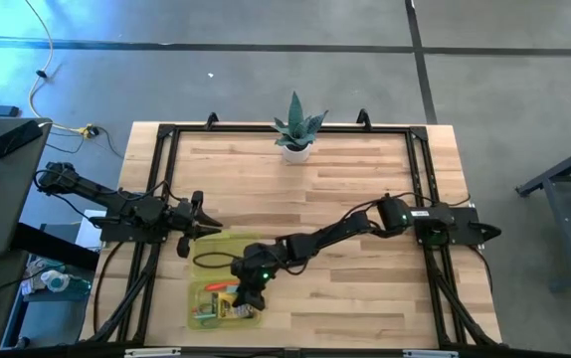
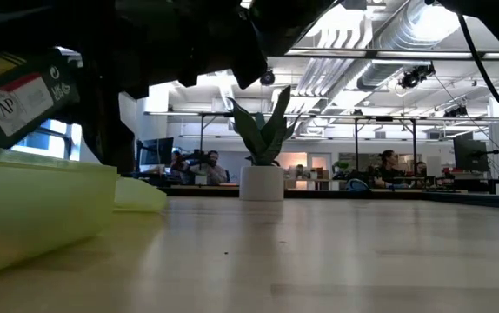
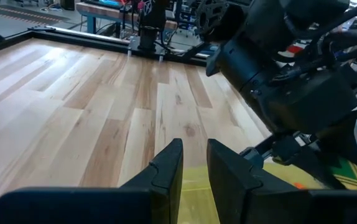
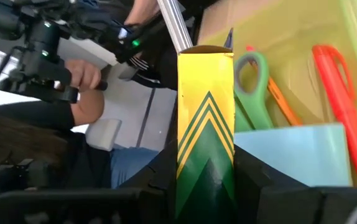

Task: Pack school essentials
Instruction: Put the box of crayons into the yellow supply box

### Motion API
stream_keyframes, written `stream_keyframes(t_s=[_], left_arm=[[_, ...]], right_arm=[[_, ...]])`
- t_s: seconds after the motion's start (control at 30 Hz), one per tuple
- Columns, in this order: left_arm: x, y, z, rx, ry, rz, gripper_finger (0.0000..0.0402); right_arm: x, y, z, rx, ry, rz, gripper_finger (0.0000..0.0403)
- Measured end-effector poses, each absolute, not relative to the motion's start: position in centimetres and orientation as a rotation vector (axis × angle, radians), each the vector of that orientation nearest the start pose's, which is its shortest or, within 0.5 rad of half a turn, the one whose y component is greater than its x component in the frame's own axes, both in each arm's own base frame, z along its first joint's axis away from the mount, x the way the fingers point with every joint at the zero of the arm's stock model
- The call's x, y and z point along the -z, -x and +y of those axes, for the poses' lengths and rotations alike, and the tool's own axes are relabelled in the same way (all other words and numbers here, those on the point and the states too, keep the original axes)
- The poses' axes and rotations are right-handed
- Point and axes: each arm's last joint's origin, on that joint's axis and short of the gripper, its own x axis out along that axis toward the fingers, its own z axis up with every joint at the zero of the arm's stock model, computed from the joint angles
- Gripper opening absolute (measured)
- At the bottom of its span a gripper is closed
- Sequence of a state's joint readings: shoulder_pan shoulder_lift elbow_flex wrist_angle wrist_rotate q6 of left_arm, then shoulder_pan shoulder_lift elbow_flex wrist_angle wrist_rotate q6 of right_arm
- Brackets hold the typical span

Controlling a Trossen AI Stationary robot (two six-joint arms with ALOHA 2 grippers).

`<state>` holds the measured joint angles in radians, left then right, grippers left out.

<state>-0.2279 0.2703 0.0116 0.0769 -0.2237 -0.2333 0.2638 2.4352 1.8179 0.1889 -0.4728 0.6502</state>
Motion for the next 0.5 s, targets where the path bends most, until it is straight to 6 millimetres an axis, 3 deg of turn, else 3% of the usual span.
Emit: stream_keyframes(t_s=[0.5], left_arm=[[-15.20,-11.07,-1.91,-0.017,0.193,0.177,0.0062]], right_arm=[[-13.91,-51.72,15.04,-0.541,-0.639,0.691,0.0179]])
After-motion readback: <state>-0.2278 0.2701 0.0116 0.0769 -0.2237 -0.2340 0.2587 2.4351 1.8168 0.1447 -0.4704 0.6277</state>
